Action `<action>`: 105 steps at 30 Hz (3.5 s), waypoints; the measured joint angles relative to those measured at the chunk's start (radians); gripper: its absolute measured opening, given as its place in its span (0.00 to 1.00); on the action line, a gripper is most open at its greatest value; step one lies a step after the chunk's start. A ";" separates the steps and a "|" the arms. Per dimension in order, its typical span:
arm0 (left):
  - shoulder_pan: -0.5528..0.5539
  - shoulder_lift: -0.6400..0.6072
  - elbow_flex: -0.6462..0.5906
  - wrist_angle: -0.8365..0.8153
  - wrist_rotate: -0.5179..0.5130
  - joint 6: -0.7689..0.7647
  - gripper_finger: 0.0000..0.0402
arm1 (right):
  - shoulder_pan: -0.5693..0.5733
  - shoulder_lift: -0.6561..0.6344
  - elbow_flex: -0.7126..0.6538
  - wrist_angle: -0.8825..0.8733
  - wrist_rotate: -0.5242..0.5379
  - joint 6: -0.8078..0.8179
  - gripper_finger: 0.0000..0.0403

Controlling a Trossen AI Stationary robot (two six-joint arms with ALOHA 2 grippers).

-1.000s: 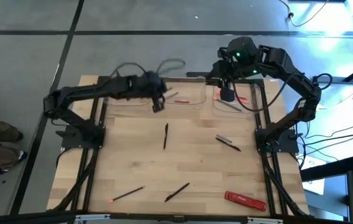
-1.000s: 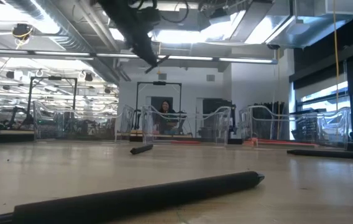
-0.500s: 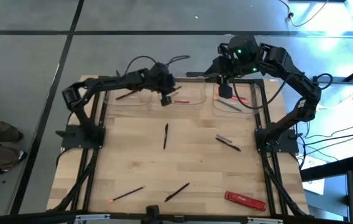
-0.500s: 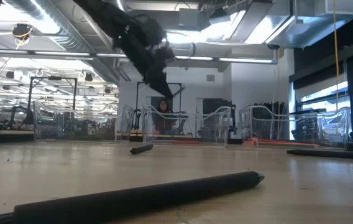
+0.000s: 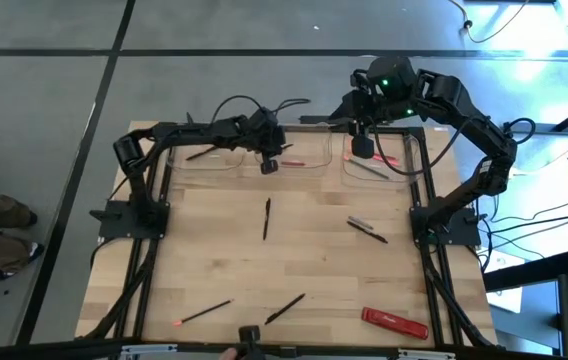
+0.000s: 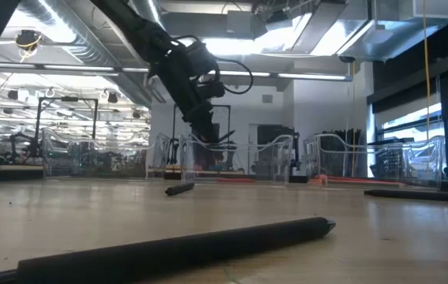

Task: Sort crayons/erasers/pens/pencils in bins
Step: Put the green crayon into the center transparent bin, then put the black pencil into the right transparent bin

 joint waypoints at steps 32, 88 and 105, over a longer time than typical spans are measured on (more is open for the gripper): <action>-0.215 -0.330 0.001 -0.648 0.004 -0.770 0.16 | 0.006 0.013 -0.001 -0.164 -0.040 0.030 0.27; -1.510 -0.092 0.000 -0.671 0.148 -2.018 0.16 | 0.488 0.030 -0.001 -0.013 -0.201 0.139 0.27; -1.555 0.025 0.000 -0.606 0.143 -2.019 0.16 | 0.488 0.029 -0.001 0.001 -0.201 0.139 0.27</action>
